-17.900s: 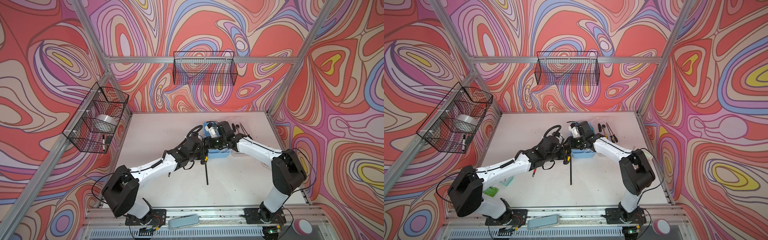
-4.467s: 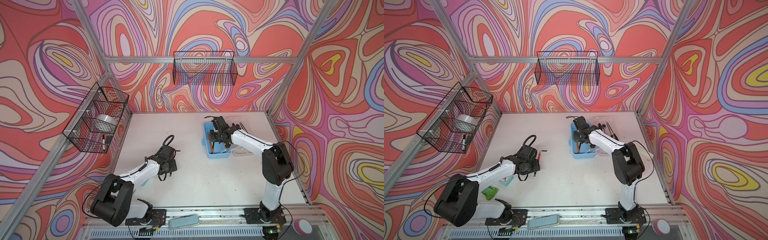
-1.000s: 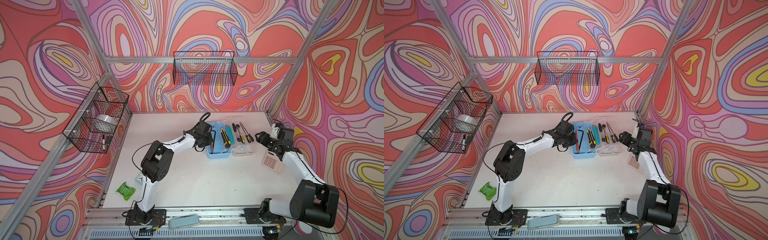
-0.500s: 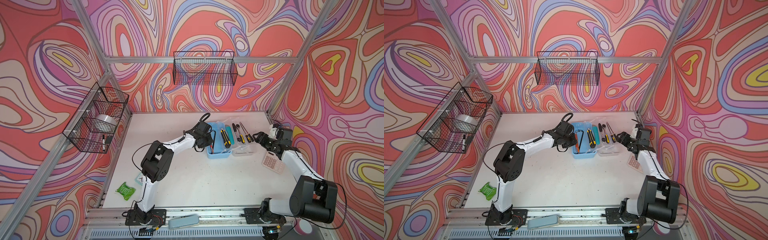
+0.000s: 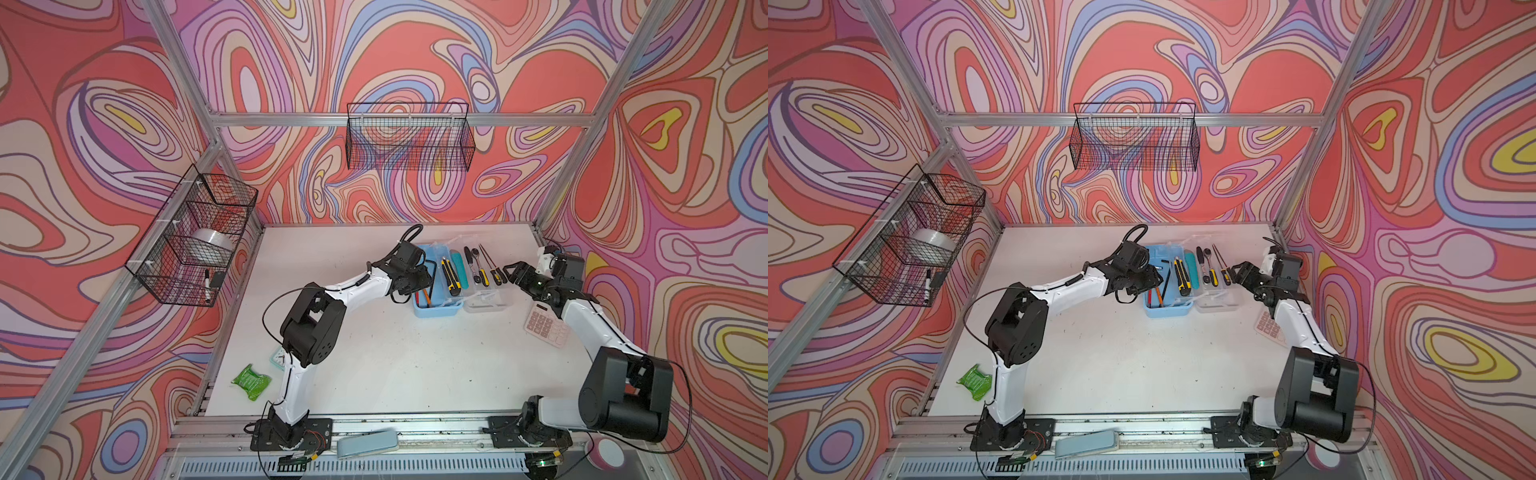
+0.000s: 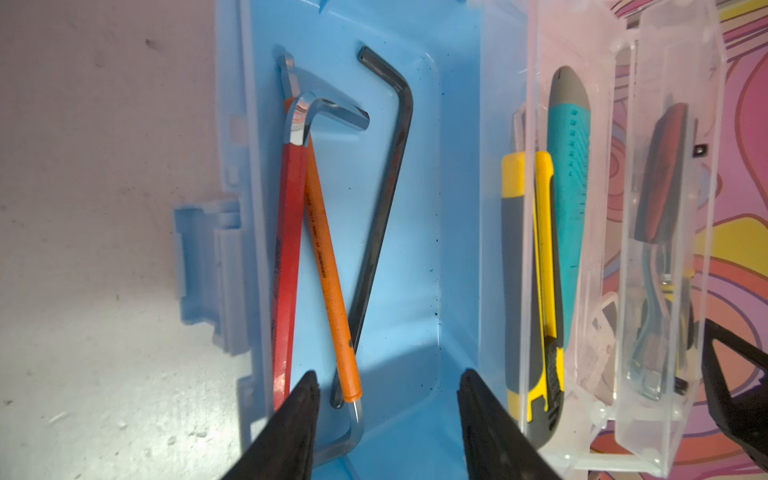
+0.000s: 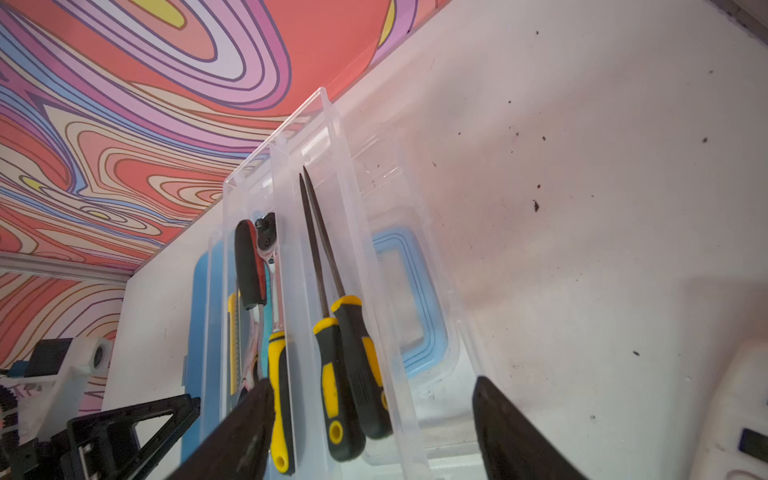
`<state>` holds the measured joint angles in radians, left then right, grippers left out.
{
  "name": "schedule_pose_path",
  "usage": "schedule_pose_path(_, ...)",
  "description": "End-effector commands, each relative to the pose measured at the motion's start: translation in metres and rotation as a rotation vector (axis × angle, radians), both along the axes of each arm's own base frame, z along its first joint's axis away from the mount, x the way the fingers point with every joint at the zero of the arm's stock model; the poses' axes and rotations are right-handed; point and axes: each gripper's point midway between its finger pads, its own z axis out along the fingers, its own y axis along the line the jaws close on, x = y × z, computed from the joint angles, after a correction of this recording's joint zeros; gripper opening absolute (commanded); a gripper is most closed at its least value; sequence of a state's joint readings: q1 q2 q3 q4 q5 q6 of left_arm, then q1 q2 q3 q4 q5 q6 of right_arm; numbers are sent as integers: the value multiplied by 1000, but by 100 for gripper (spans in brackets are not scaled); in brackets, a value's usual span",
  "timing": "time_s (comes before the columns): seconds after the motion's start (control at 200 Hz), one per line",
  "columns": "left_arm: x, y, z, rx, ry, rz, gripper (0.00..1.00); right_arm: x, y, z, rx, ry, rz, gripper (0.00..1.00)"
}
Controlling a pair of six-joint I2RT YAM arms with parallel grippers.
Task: Pack the tool kit
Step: 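Open the left gripper to release the red-handled hex key in the box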
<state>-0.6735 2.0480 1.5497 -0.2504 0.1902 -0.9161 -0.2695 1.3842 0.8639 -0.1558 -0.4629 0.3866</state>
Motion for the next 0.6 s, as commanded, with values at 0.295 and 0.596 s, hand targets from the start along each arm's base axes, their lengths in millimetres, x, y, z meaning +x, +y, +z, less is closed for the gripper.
schedule_pose_path(0.295,-18,35,13,110,-47,4,56,13,7,-2,36,-26,67,78)
schedule_pose_path(0.596,-30,52,-7,190,-21,3,55,17,13,0,62,-51,104,78)
